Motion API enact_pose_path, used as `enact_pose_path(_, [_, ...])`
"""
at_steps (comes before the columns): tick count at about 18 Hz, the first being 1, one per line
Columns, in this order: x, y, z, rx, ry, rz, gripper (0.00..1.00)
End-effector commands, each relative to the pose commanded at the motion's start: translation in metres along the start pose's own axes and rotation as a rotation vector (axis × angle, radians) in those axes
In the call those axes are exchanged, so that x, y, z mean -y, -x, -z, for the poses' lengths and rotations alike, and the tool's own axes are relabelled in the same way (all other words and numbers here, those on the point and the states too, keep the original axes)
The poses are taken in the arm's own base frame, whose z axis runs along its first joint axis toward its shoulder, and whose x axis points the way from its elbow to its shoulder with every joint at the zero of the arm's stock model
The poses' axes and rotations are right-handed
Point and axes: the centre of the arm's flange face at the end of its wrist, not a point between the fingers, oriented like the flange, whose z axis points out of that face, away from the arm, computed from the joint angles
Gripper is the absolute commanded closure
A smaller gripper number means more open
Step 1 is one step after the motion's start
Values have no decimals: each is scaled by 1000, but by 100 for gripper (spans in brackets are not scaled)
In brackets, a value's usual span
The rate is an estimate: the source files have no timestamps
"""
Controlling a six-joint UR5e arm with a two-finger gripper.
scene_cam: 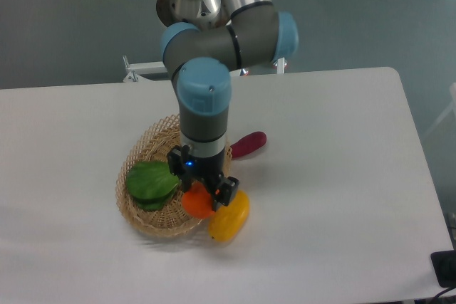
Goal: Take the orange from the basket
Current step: 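Lift the orange up out of the basket over its rim, then carry the held orange away from the basket, past the mango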
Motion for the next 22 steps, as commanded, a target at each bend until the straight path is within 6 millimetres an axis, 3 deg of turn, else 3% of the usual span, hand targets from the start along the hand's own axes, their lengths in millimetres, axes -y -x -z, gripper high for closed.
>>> enact_pose_path(9, [-46,60,39,-30,-3,-128,56])
enact_pose_path(15, [-66,70,48,-68,26,-153,56])
enact_pose_path(22, [-80,76,45,-73,32,-151,56])
